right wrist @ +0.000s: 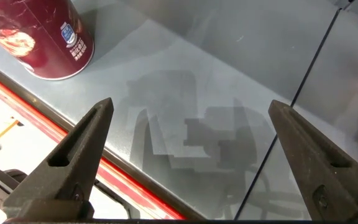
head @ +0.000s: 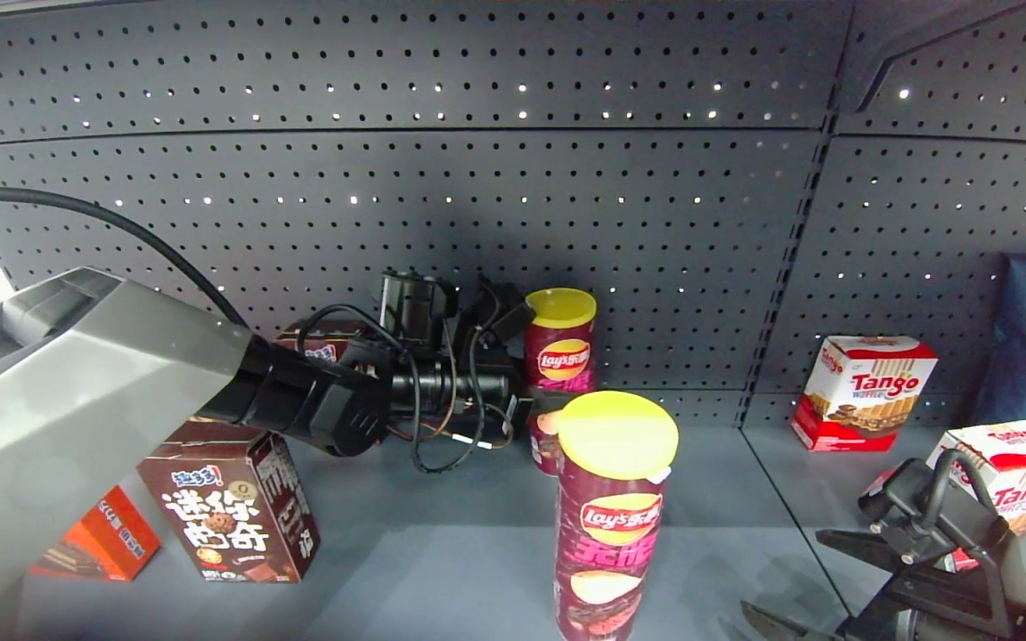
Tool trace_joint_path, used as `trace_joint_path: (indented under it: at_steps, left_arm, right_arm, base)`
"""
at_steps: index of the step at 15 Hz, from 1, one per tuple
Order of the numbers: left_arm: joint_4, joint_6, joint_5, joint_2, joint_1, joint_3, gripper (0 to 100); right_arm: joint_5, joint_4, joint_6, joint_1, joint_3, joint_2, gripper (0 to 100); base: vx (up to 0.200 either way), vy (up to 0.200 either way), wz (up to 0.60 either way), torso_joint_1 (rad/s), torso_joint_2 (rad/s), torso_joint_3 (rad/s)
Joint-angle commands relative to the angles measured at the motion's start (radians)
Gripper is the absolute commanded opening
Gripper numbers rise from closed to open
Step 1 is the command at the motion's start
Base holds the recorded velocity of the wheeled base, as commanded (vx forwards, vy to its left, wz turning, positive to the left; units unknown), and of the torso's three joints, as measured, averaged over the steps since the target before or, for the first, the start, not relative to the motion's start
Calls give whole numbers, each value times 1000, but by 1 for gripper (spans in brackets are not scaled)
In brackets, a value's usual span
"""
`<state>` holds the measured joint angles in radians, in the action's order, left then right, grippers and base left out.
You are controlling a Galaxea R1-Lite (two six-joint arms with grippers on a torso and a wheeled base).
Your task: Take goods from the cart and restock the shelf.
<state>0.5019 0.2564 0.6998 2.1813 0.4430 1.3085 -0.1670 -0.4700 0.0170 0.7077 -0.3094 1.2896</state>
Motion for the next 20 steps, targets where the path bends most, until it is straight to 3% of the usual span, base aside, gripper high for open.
trace_joint_path:
  at_steps: [1,6,12,13,14,17,20]
  left_arm:
    - [-2,0,0,2,0,-2,100]
    - [-2,0,0,-17,-3,-32,100]
    - [0,0,-25,-153,-30,-166,100]
    - [-2,-2,-51,-166,-30,-176,100]
    - [-11,-2,-120,-193,-30,-196,100]
    - [-117,-2,-246,-299,-24,-241,100]
    - [-207,0,-408,-351,-17,-250,100]
  right_arm:
    - [0,-1,0,1,7,-4,100]
    - [0,1,0,-24,27,-23,100]
    - [15,2,0,-36,36,-16,100]
    - [15,2,0,-36,38,-16,100]
    - [15,2,0,-42,39,-16,100]
    - [15,2,-2,-54,41,-18,100]
    - [17,2,-2,-54,38,-16,100]
  base:
    - [0,0,0,0,0,0]
    - [0,0,0,0,0,0]
    - [0,0,0,0,0,0]
    - [0,0,0,0,0,0]
    - [0,0,0,0,0,0]
    - [0,0,0,0,0,0]
    - [0,0,0,0,0,0]
